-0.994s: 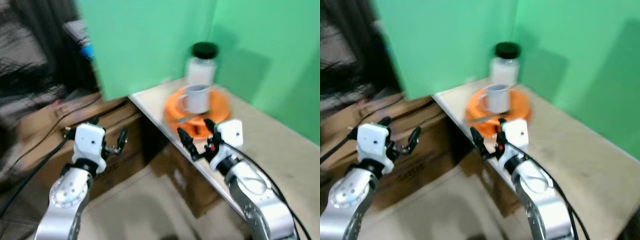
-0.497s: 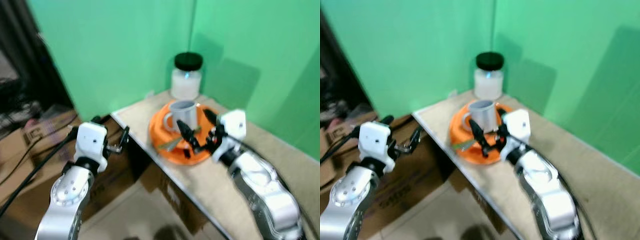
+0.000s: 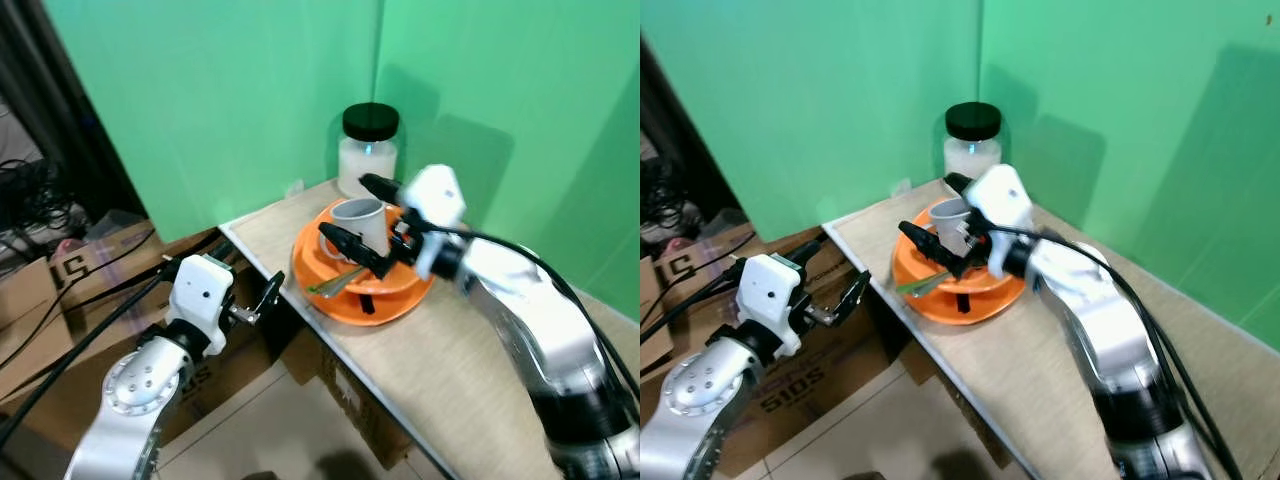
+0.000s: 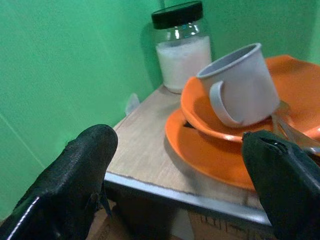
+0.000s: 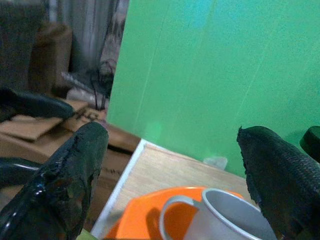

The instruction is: Setting the table

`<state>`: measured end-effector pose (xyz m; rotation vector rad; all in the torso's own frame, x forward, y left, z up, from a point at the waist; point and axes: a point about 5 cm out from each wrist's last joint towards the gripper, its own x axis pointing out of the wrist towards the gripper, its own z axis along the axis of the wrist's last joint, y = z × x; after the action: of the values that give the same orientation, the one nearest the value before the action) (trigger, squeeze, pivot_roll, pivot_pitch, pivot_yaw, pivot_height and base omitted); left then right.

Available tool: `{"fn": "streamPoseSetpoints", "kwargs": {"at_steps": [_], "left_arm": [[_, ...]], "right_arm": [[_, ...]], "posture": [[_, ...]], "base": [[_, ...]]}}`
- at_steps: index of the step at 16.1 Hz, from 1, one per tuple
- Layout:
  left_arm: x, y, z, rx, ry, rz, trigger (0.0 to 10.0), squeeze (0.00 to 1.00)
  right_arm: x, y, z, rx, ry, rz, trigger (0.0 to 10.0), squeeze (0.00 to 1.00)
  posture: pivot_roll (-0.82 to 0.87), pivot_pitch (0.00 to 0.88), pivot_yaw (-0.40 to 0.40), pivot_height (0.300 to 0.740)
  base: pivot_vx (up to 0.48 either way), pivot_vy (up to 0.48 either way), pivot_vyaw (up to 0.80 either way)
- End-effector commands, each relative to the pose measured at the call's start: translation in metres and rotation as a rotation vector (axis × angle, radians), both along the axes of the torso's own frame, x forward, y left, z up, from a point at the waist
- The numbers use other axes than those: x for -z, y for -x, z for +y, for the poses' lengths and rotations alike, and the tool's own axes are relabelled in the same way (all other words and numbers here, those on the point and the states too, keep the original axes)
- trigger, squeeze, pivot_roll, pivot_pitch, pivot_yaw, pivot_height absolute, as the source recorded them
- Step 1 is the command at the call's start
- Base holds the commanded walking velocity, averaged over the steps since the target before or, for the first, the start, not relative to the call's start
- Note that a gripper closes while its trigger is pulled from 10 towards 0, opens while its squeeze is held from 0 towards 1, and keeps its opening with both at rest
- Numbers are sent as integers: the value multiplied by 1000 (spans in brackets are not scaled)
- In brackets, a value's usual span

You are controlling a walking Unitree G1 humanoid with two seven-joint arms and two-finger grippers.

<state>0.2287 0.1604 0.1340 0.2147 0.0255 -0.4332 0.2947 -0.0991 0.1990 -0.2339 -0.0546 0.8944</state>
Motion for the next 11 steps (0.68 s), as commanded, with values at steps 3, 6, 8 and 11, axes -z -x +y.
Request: {"fn": "streamPoseSetpoints", "kwargs": {"at_steps": [3, 6, 8, 11], "left_arm": [[-1, 3, 11, 80, -18, 45, 10000, 0], [-4, 13, 5, 182, 4, 76, 10000, 0], [-4, 15, 5, 189, 10, 82, 10000, 0], [0, 16, 5, 193, -2, 101, 10000, 0]], "right_arm": [[8, -27, 8, -54, 170, -12, 10000, 0], [12, -45, 17, -72, 306, -28, 10000, 0], [14, -47, 19, -101, 322, -17, 10000, 0], [11, -53, 22, -124, 396, -76, 10000, 0]], "posture": [[26, 0, 62, 740], [39, 0, 45, 740], [41, 0, 42, 740], [46, 2, 47, 740]], "base": [[0, 0, 0], [0, 0, 0], [0, 0, 0], [0, 0, 0]]}}
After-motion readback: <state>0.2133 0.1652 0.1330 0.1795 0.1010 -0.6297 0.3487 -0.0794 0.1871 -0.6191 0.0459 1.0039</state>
